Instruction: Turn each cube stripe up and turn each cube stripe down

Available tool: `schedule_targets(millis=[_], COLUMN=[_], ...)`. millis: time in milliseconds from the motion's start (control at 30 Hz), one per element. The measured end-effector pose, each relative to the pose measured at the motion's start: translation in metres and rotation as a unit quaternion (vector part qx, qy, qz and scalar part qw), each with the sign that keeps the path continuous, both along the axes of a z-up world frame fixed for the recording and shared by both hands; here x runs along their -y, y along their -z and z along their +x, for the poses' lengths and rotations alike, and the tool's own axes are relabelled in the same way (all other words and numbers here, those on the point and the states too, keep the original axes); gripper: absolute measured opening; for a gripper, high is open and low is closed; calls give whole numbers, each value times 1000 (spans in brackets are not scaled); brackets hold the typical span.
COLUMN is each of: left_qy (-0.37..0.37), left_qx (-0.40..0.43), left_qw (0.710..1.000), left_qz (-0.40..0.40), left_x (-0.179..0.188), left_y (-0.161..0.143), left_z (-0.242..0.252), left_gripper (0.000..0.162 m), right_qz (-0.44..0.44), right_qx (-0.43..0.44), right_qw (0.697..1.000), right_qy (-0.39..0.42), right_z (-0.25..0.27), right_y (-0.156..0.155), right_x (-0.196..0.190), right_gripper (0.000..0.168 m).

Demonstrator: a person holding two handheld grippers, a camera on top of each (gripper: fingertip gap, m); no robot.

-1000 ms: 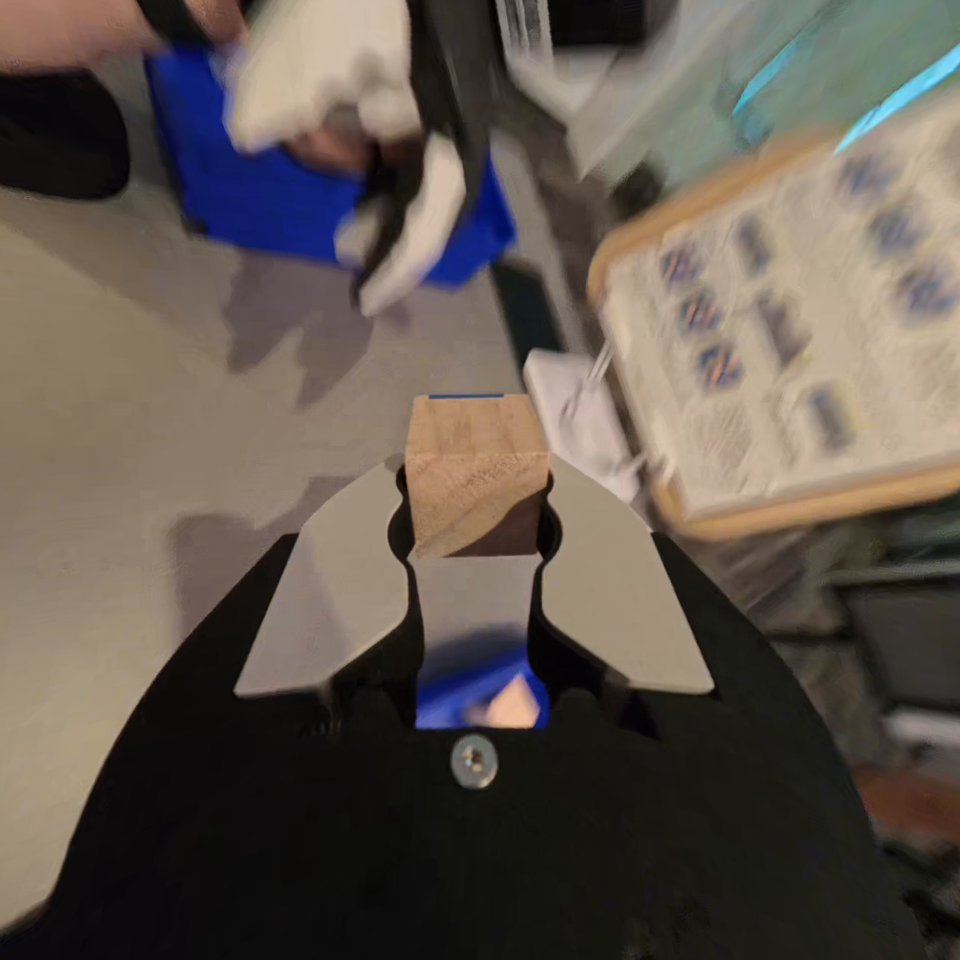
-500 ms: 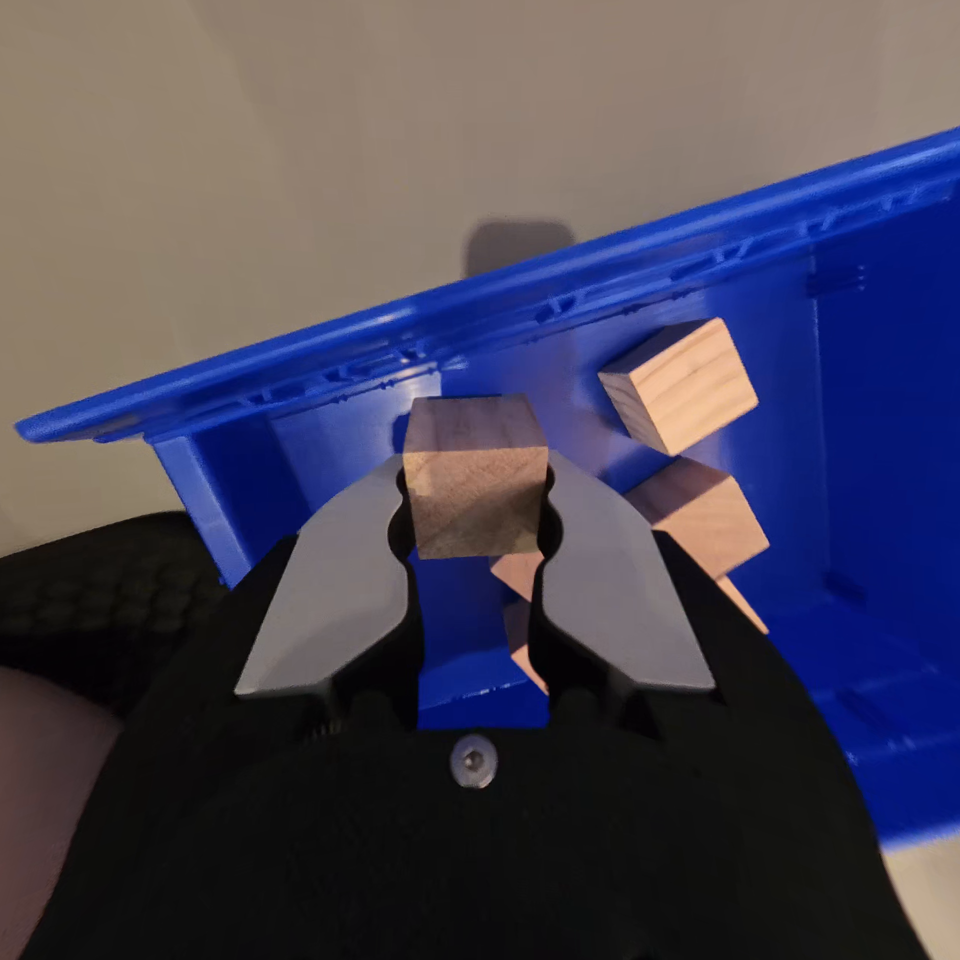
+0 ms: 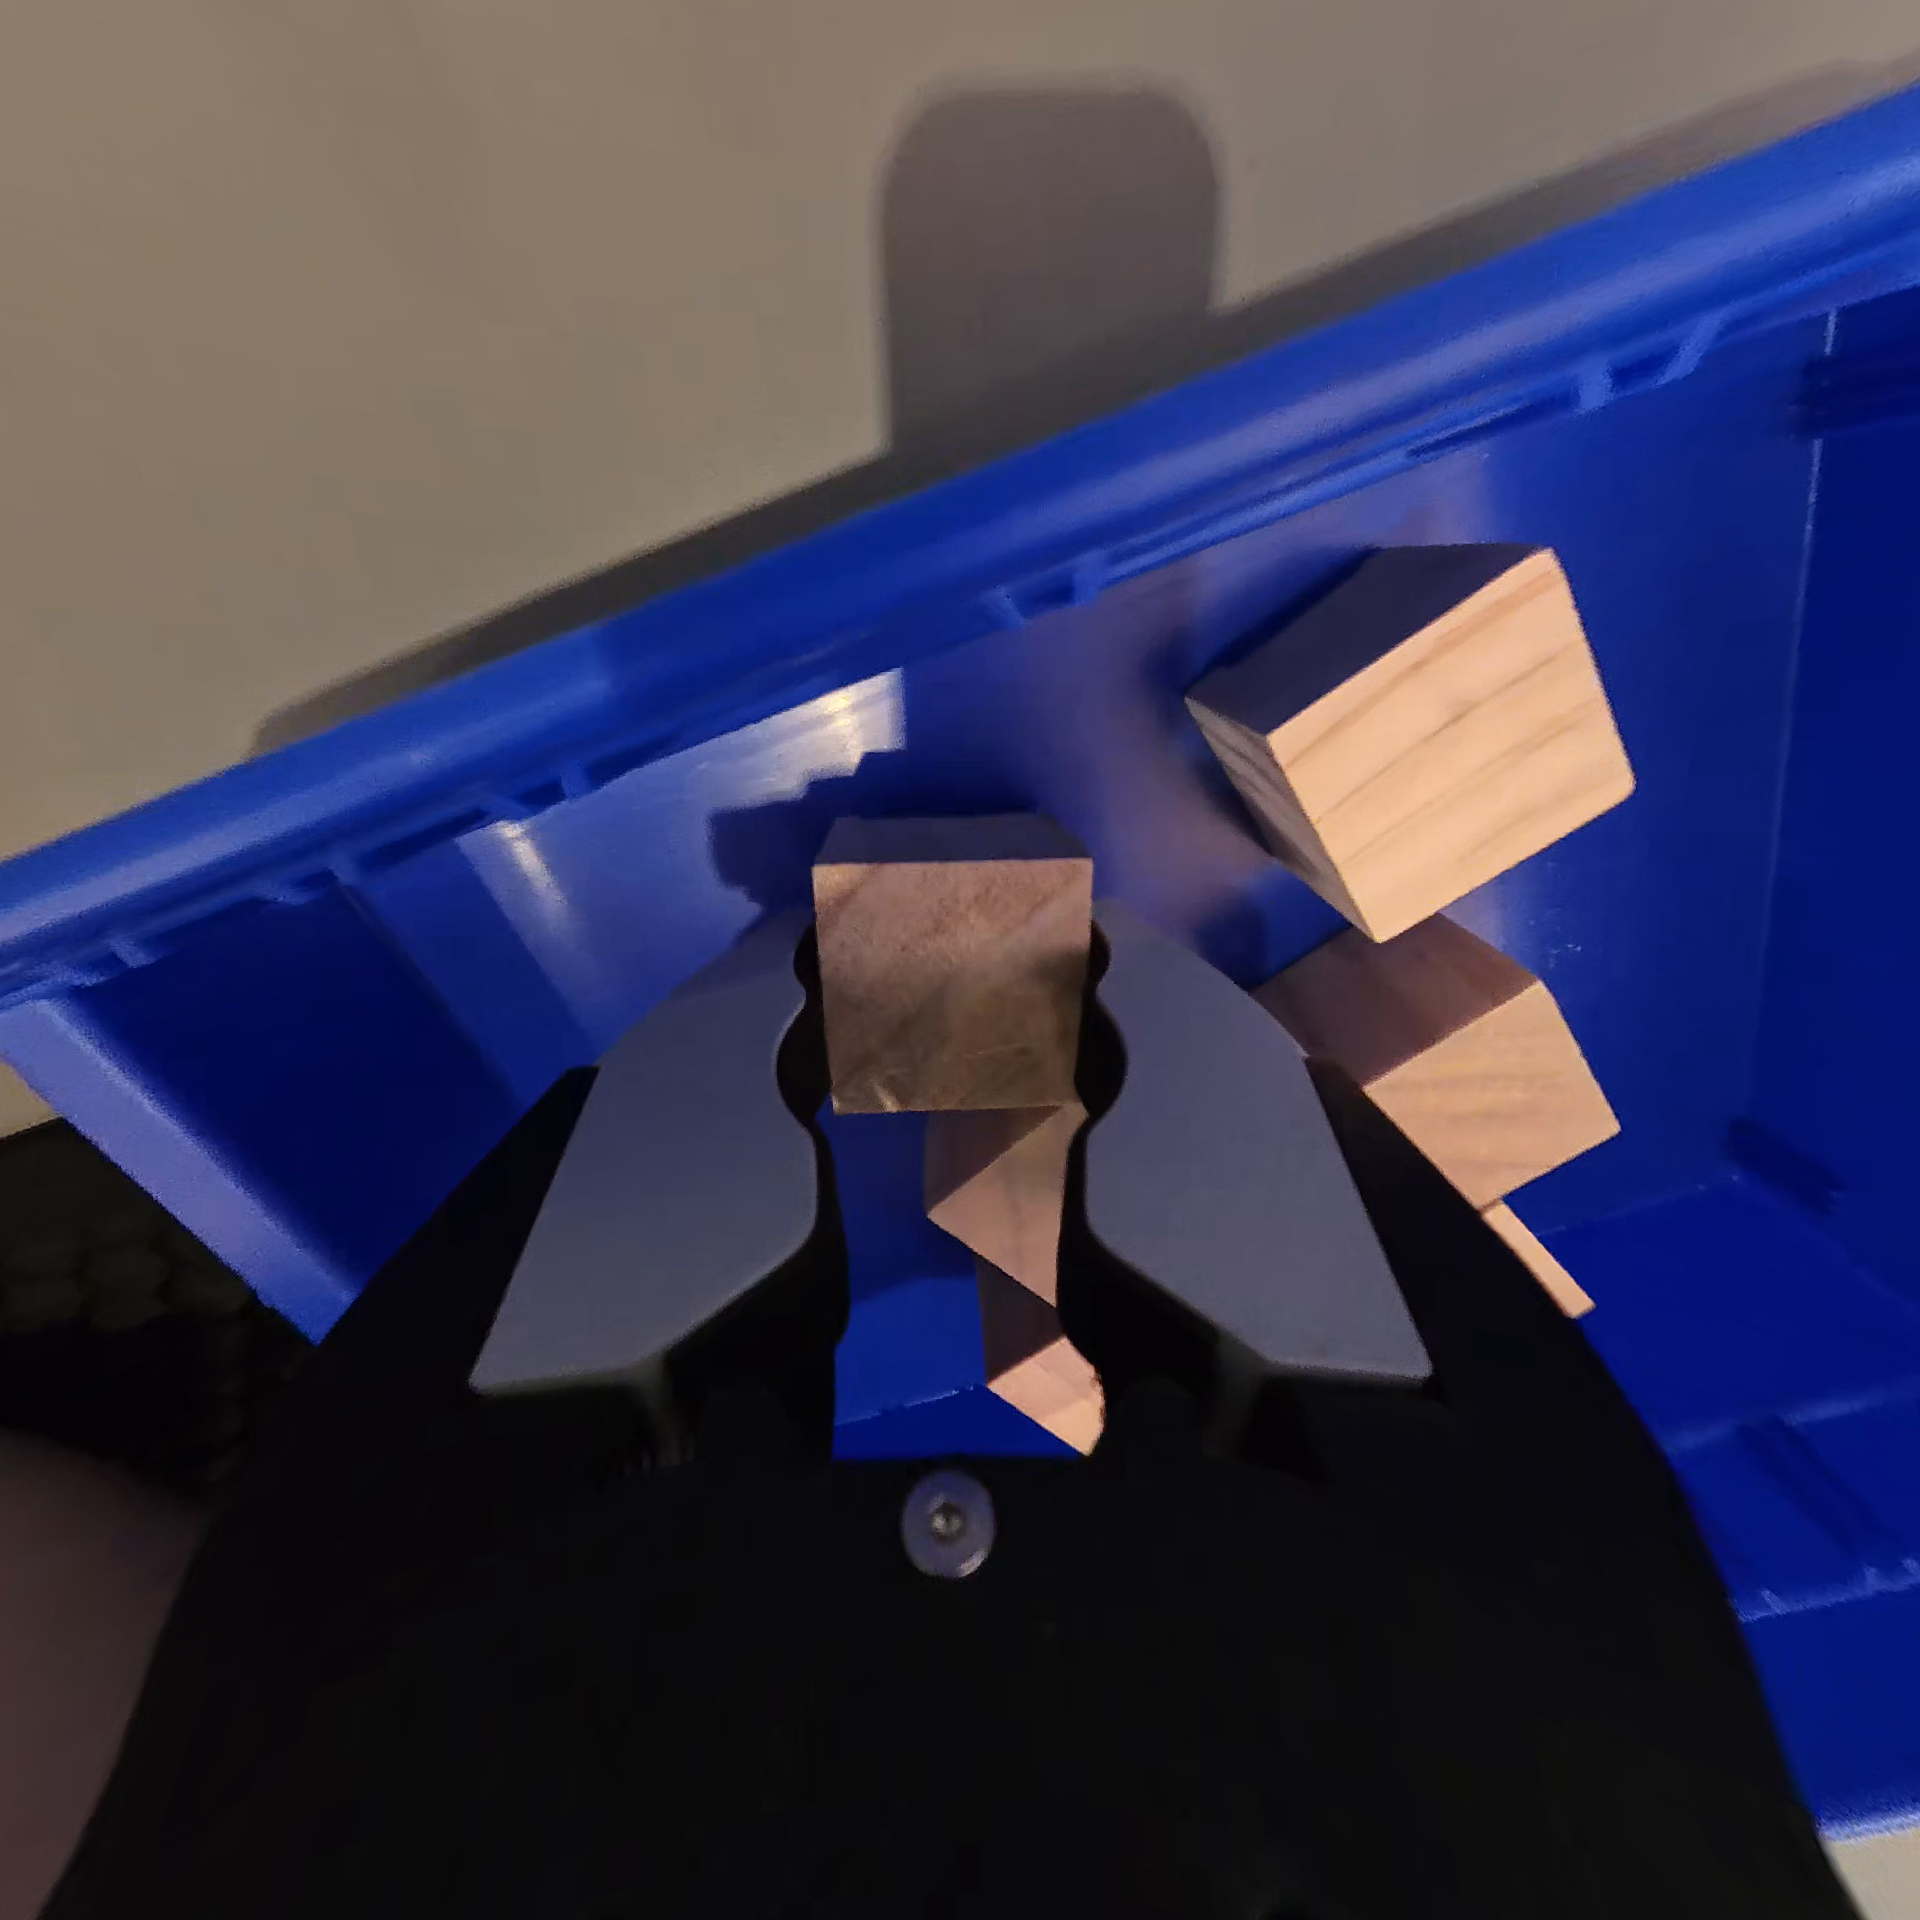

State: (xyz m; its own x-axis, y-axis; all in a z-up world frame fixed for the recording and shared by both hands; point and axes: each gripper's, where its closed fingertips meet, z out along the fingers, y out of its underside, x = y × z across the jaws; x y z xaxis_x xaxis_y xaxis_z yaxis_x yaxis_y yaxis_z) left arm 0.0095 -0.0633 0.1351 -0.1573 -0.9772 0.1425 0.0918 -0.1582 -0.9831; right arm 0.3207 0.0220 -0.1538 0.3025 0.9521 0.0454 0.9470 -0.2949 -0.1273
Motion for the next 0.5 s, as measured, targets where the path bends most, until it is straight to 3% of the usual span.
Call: schedule_targets(millis=[167, 267, 333, 400, 500], left_qy=[-34, -163, -321, -469, -578], left_qx=[-28, -94, -172, -254, -306], left_qw=[999, 982, 930, 844, 757], left_qz=[-2, 22, 48, 50, -8], left_x=[-6, -31, -63, -89, -102], left_y=[-1, 3, 16, 33, 58], left_z=[-16, -52, -101, -168, -246], left_gripper=[35, 35, 35, 35, 35], right_qz=[27, 103, 202, 266, 217], right_qx=[-36, -115, -166, -179, -214], right_qw=[999, 988, 961, 914, 854], right_qy=[4, 14, 86, 250, 421], right_z=[-2, 4, 32, 87, 137], right_y=[-19, -70, -117, -147, -136], right_x=[-2, -6, -23, -44, -50], right_gripper=[53, 53, 51, 49, 50])
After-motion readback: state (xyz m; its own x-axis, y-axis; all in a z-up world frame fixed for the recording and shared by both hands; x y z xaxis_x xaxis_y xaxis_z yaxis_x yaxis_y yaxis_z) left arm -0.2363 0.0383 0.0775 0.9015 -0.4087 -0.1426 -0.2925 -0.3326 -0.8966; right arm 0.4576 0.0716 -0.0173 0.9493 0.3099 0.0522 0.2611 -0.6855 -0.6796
